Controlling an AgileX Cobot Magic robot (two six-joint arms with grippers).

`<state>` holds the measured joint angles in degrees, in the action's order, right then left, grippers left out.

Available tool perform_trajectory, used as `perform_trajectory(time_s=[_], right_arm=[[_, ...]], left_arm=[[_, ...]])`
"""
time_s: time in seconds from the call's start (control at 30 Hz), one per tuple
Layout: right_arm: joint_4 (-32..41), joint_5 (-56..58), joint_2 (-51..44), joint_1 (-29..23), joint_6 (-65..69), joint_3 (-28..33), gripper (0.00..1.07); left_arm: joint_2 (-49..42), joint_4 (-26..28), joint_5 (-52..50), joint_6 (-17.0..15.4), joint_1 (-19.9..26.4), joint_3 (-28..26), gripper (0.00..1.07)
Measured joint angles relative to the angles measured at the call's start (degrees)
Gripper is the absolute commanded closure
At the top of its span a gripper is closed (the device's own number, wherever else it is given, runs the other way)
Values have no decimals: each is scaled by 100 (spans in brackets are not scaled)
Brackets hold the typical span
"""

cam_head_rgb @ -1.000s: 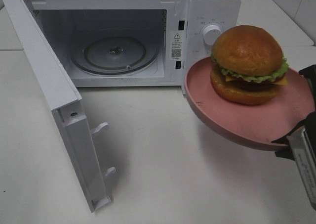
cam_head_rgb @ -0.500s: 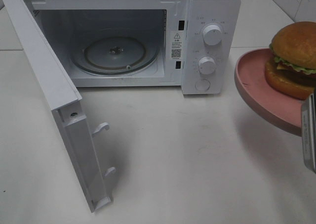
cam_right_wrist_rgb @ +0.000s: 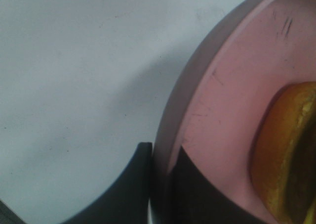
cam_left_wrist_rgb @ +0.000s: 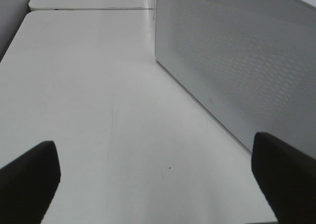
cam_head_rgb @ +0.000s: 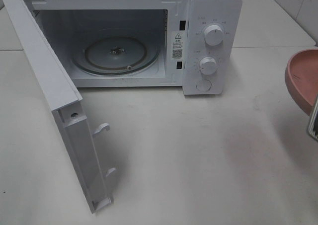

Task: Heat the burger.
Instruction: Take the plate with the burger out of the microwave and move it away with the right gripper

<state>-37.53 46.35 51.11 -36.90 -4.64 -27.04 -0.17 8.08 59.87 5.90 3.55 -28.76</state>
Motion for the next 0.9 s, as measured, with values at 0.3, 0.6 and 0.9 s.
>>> perform_trajectory(time_s=[0.3,0.6,0.9], right_arm=[[-493,57,1112,0,1725,0,107],[-831,172,2372,0,3833,-338,107],[-1192,229,3627,0,5185,-579,107]], left_arm=[[0,0,0,0,0,0,9],[0,0,0,0,0,0,9],[0,0,0,0,0,0,9]])
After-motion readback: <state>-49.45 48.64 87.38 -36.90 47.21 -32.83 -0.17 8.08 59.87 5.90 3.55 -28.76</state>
